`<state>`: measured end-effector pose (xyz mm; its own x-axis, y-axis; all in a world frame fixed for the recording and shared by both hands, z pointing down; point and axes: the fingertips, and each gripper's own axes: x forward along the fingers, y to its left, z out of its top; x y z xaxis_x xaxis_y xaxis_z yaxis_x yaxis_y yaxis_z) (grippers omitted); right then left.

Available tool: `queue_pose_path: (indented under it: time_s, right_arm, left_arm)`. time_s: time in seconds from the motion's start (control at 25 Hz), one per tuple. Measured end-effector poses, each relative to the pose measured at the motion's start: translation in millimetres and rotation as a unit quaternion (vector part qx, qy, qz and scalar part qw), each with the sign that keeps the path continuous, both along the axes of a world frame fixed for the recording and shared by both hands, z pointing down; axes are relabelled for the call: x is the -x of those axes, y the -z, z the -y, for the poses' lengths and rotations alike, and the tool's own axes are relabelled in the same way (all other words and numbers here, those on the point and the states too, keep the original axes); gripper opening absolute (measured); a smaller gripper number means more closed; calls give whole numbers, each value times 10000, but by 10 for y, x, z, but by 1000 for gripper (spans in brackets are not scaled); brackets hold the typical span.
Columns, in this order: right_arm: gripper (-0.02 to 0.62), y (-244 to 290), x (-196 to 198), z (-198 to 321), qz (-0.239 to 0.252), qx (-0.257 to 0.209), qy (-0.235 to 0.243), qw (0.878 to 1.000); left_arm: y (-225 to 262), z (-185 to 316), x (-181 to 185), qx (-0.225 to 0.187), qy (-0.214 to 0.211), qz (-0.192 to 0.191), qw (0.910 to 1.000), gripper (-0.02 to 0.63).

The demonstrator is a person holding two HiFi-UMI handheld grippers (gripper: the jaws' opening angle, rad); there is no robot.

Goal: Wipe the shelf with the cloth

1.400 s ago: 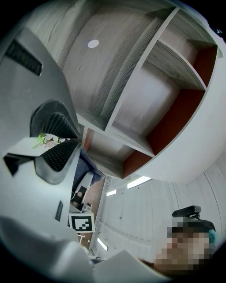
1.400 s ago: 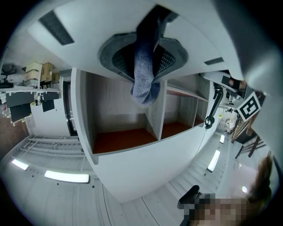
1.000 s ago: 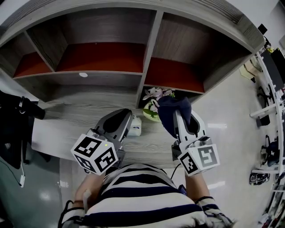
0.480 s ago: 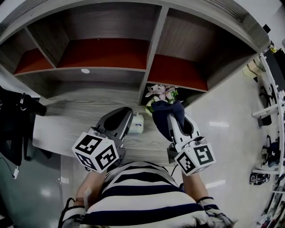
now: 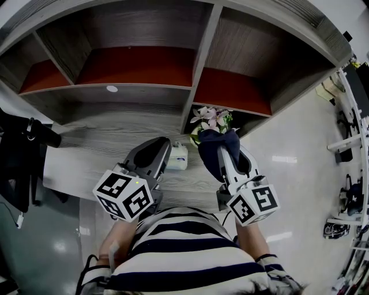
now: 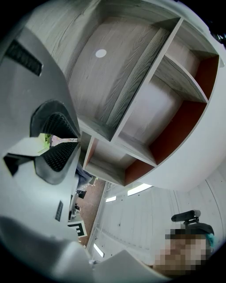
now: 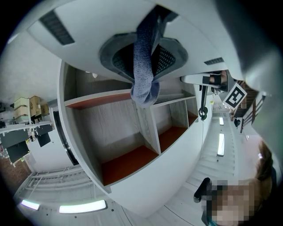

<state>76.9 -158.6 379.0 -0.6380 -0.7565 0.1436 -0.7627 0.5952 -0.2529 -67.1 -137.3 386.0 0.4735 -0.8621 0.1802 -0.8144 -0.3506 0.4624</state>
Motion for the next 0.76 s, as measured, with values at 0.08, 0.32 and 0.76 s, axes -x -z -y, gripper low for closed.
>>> queue_pose_path:
  time_s: [0.08,0.32,0.76]
  right_arm:
    - [80,-4,4,-5,18,21,-3,10000]
    - [80,21,31,-14,16,4,37,10000]
    - [80,33,20,-9,46,29,34,10000]
  left_arm:
    - [-3,-8,2,3,-2,-5,10000,38]
    - [-4,-16,15,12,-4,-10,10000,38]
    - [-20,-22,5,40,-17,-30,10000,38]
